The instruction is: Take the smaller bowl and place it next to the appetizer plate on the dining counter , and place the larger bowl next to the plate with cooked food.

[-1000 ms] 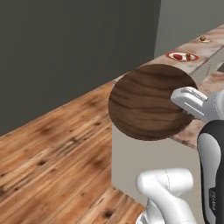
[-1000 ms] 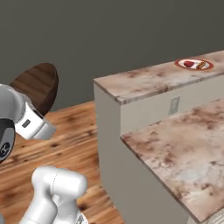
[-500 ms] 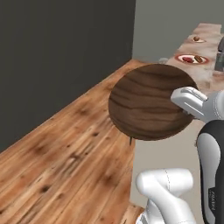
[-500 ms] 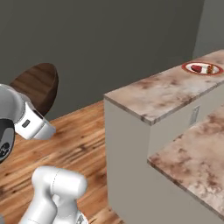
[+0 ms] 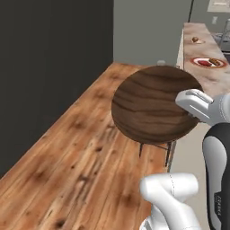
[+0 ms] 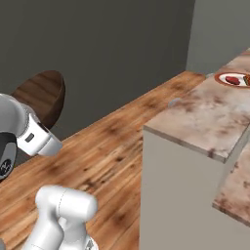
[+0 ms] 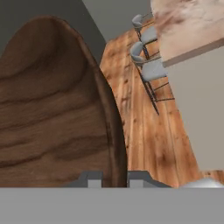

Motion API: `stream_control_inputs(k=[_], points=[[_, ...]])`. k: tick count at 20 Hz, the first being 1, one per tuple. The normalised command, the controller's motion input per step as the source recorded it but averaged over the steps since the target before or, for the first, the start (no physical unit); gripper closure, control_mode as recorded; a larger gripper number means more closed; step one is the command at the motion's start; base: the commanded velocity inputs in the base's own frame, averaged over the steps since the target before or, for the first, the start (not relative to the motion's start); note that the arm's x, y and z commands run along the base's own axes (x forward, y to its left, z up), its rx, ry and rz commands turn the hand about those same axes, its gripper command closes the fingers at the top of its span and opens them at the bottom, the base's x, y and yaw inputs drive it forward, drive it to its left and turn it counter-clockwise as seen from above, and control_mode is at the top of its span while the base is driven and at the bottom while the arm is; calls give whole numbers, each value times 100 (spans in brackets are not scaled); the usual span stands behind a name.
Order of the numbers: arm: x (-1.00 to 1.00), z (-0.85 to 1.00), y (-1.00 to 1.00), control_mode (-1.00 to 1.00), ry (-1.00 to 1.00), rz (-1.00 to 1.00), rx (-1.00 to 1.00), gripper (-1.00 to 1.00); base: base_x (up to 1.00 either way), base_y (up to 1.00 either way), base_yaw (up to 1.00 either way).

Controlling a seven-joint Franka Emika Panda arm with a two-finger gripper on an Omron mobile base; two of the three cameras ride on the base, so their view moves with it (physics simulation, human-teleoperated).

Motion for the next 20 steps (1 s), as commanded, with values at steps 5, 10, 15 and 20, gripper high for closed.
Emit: stream_control_inputs(k=[5,10,15,20], points=[[0,0,0,100,0,0,0,100,54,89,-42],[0,0,0,100,0,0,0,100,51,74,-46],[0,0,0,100,0,0,0,100,46,36,-48],[0,0,0,100,0,0,0,100,52,15,-50]])
